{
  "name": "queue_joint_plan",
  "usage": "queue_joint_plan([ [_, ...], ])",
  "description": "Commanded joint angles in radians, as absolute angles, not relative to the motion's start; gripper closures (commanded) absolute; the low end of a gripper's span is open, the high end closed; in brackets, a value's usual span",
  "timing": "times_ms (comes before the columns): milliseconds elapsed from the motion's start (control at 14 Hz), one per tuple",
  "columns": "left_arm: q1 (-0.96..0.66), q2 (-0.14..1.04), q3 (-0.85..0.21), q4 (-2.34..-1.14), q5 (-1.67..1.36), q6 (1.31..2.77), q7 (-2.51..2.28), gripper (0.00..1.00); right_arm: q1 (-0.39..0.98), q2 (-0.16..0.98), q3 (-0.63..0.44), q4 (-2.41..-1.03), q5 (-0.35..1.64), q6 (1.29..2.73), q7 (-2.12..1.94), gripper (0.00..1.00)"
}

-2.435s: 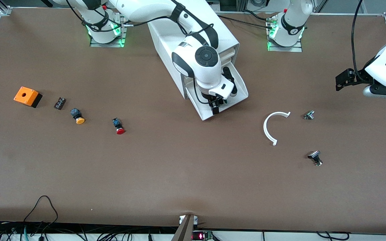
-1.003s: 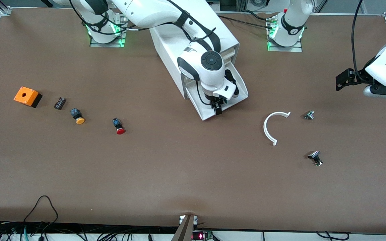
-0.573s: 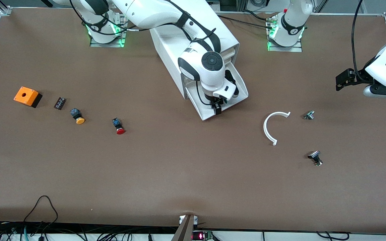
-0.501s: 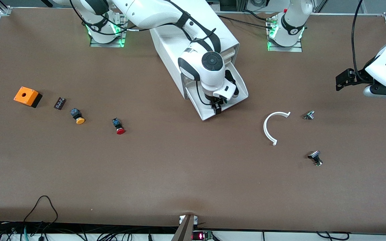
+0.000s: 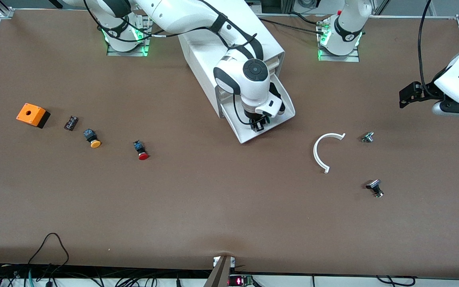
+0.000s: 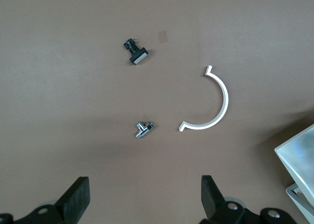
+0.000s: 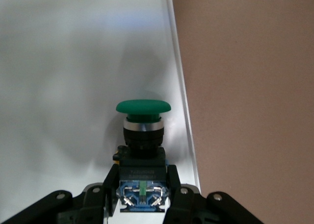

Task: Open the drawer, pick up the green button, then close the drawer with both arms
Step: 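Close the right gripper on the green button, then lift the green button out of the drawer with the right gripper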

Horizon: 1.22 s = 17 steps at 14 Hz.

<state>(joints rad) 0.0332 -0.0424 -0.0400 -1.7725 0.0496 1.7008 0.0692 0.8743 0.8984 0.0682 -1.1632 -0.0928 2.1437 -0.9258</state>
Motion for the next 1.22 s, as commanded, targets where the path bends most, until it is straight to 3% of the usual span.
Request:
queue_joint_plan([
  [0,0.032,-0.040,-0.037,-1.758,0.060,1.680,0.075,0.00,0.891,0.899,0.052,-1.154,-0.127,2.164,-0.818,0.72],
  [287,0.032,-0.040,-0.037,-1.758,0.060,1.681,0.075,0.00,0.881,0.859,0.049,-1.140,-0.130,2.139,-0.813,0.78],
  [645,0.032,-0.040,-0.037,-1.758,0.060,1.680,0.077,0.00,0.876,0.789,0.026,-1.078,-0.117,1.982,-0.743,0.78],
  [1146,0.034,-0.040,-0.035,-1.758,0.060,1.680,0.077,0.00,0.856,0.749,0.020,-1.051,-0.109,1.980,-0.444,0.78],
])
